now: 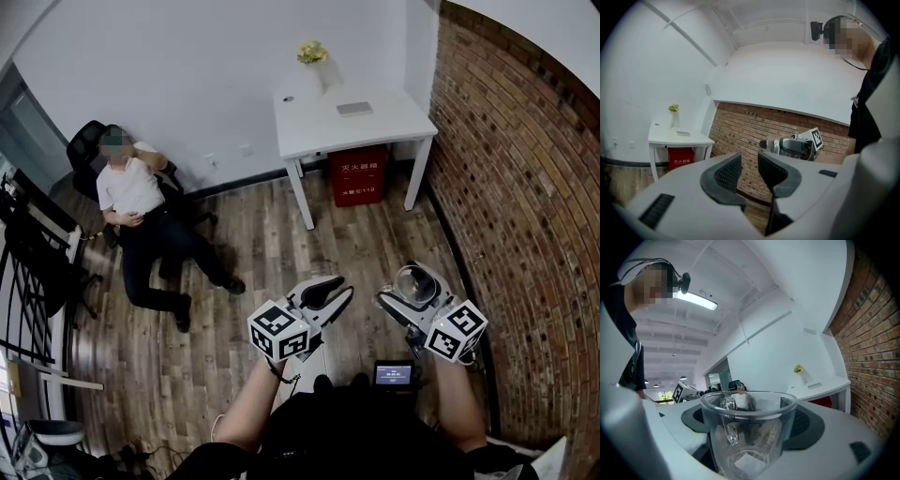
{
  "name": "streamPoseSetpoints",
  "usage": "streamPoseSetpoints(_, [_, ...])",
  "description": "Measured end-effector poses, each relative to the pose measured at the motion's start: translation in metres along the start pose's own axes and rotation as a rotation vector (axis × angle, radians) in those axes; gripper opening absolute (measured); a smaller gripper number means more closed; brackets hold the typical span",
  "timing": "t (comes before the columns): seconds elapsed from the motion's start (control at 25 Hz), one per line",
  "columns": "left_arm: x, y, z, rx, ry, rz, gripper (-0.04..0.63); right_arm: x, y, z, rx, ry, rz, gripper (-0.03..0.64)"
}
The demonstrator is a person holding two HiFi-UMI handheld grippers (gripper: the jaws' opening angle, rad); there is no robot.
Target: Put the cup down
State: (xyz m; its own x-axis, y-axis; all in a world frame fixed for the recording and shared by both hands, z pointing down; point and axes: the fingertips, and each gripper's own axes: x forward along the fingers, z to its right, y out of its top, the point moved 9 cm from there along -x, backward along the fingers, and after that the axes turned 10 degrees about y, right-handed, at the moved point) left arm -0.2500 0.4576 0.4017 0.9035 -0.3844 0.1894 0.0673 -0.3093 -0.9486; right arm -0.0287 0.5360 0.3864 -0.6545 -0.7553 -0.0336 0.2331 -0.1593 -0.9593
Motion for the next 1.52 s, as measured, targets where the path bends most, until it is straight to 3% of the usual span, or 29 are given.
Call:
streamPoseSetpoints(0.56, [0.038, 0.003, 0.007, 0.004, 0.021, 0.008, 0.115, -0.024, 0.001, 0.043, 0.026, 0.003, 0.024, 0.431])
streamPoseSetpoints(0.88, [0.064, 0.009, -0.015, -0.009, 0.054, 0.017, 0.115, -0.017, 0.006, 0.075, 0.032, 0.006, 0.015, 0.432])
streamPoseSetpoints(1.12, [0.097, 0.012, -0.058, -0.022, 0.041, 0.003, 0.115, 0.007, 0.004, 0.114, 0.049, -0.017, -0.001, 0.431])
streamPoseSetpoints(1.52, [0.176, 0.054, -0.178, -0.028, 0.0, -0.011, 0.115, 0.101, 0.031, 0.211, 0.061, -0.067, -0.019, 0.431])
